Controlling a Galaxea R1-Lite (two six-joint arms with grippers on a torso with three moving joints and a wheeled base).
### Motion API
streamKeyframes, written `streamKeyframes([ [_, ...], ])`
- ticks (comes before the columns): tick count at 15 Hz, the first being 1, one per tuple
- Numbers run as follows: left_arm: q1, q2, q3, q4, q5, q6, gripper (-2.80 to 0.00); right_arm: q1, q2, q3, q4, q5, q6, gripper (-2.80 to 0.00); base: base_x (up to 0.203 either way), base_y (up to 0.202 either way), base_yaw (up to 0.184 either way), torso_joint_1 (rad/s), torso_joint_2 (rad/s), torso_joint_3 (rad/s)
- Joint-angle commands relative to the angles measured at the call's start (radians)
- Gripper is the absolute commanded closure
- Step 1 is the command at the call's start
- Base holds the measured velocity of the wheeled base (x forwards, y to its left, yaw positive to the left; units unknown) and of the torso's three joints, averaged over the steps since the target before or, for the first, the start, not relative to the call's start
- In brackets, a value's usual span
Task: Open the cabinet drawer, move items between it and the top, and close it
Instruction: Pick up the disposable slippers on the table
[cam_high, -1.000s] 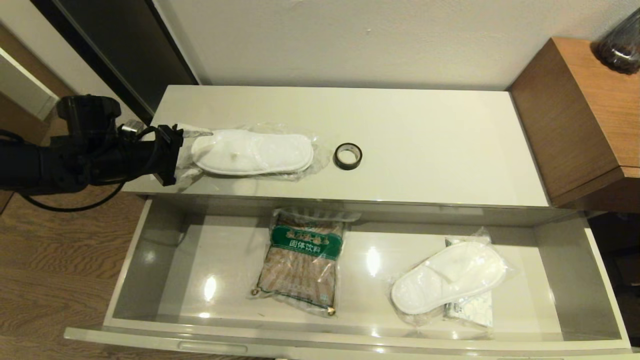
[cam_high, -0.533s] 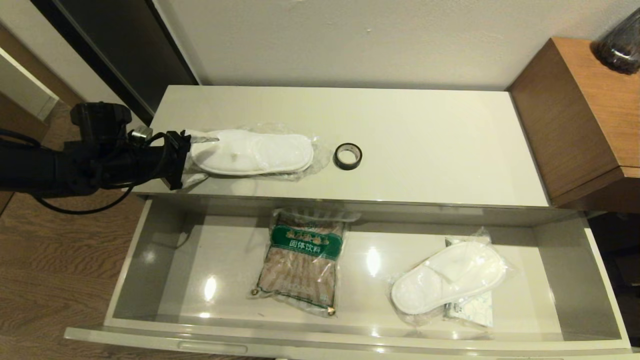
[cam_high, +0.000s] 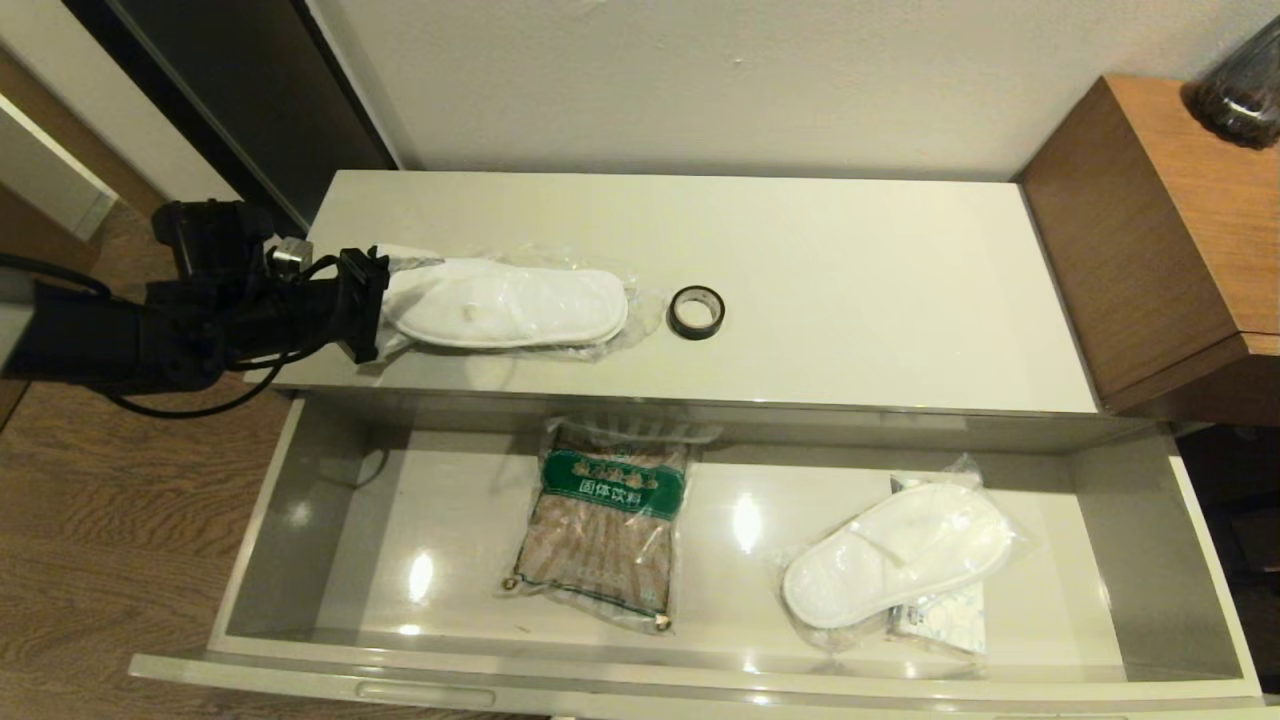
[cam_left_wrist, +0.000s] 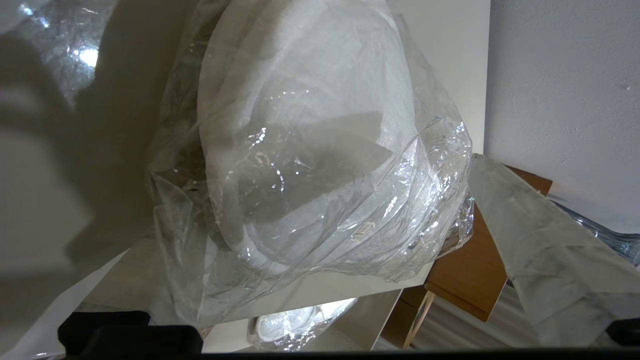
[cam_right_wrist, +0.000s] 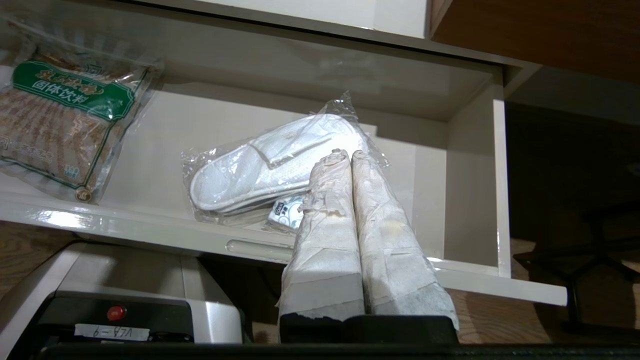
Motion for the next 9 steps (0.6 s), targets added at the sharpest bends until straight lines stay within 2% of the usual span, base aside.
streamKeyframes([
  [1, -0.007, 0.009, -0.007, 0.002, 0.010, -0.008, -0.40, 0.000, 0.001, 0.000, -0.001, 0.001, -0.001, 0.00, 0.000, 0.000, 0.000, 0.000, 0.00, 0.000],
  [2, -0.012, 0.012, -0.013, 0.006, 0.020, -0.009, 0.00, 0.000, 0.001, 0.000, -0.001, 0.001, -0.001, 0.00, 0.000, 0.000, 0.000, 0.000, 0.00, 0.000],
  [9, -0.017, -0.019, 0.018, 0.016, 0.021, -0.009, 0.00, 0.000, 0.001, 0.000, -0.001, 0.001, -0.001, 0.00, 0.000, 0.000, 0.000, 0.000, 0.00, 0.000],
])
